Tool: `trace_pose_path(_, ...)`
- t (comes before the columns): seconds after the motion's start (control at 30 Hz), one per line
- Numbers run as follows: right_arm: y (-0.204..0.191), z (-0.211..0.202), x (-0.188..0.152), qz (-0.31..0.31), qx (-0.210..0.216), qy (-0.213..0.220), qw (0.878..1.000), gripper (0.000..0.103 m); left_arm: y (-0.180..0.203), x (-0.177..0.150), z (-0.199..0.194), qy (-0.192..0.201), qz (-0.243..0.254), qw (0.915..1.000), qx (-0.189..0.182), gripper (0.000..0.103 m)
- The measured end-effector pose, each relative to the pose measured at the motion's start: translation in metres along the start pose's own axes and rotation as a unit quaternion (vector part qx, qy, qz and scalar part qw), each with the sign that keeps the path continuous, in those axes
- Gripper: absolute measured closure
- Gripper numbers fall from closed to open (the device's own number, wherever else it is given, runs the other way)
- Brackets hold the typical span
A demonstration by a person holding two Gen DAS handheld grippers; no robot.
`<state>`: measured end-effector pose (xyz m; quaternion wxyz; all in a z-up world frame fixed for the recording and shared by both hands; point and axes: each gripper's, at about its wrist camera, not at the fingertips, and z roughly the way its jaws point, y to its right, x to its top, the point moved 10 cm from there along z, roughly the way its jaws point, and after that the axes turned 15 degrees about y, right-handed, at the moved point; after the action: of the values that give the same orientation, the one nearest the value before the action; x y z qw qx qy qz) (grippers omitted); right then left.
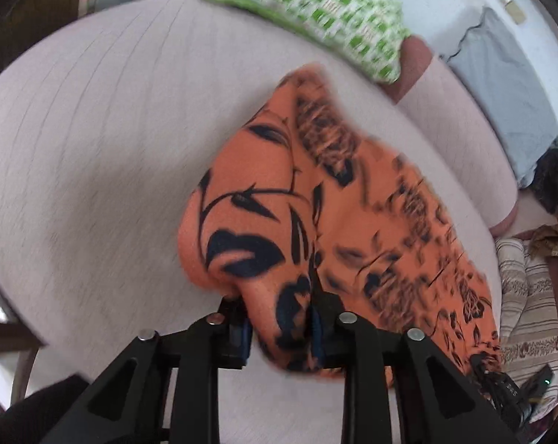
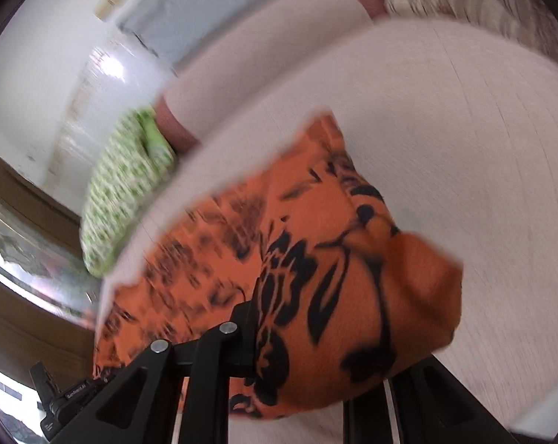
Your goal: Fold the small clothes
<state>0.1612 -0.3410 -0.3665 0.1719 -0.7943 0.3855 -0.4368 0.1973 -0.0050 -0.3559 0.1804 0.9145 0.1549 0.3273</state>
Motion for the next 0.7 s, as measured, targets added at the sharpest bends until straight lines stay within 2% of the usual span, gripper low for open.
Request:
trace_pose_path(0.07,0.019,0.0,-0.006,0.064,-0.008,-0.043,0.997,0.073,-0.007,0.008,-0.016,0.005,-0.002,1.0,-0.007,0.07)
trace_pose_path(0.13,0.036,-0.012,0.006,0.118,-0.008,-0.048,0.992,0.068,-0.015,0.028,-0.041,0.043,0.036,0.9981,0.024,0.069)
trace_pose_path(0.2,0.051,-0.032,0.028,0.112,-0.031,-0.02,0.993,0.065,-0.022,0.056,-0.072,0.109,0.089,0.9879,0.066,0.065)
trace_pose_path(0.23,0.057,-0.043,0.041,0.102,-0.044,0.006,0.994,0.064,-0.023,0.064,-0.084,0.13,0.108,0.983,0.072,0.054)
trace_pose_path(0.3,0.062,-0.059,0.068,0.083,-0.056,0.065,0.993,0.064,-0.012,0.085,-0.089,0.154,0.142,0.9745,0.081,0.049)
trace_pose_path(0.33,0.058,-0.062,0.077,0.078,-0.048,0.081,0.992,0.064,-0.002,0.093,-0.084,0.159,0.15,0.9728,0.078,0.049)
trace_pose_path(0.4,0.034,-0.053,0.086,0.067,-0.007,0.082,0.994,0.064,0.022,0.103,-0.065,0.166,0.168,0.9692,0.068,0.049)
trace_pose_path(0.47,-0.001,-0.032,0.087,0.035,0.041,0.071,0.996,0.064,0.041,0.105,-0.036,0.158,0.188,0.9671,0.068,0.049)
trace_pose_path(0.5,-0.017,-0.016,0.085,0.014,0.052,0.065,0.996,0.064,0.048,0.102,-0.016,0.141,0.189,0.9695,0.067,0.049)
trace_pose_path(0.57,-0.035,0.014,0.079,-0.003,0.055,0.045,0.997,0.064,0.056,0.093,0.017,0.109,0.183,0.9753,0.058,0.049)
trace_pose_path(0.67,-0.037,0.066,0.071,0.021,0.051,0.006,0.998,0.063,0.045,0.073,0.072,0.057,0.193,0.975,0.095,0.049)
trace_pose_path(0.7,-0.028,0.084,0.066,0.02,0.032,-0.002,0.999,0.067,0.035,0.067,0.088,0.042,0.198,0.9733,0.109,0.044)
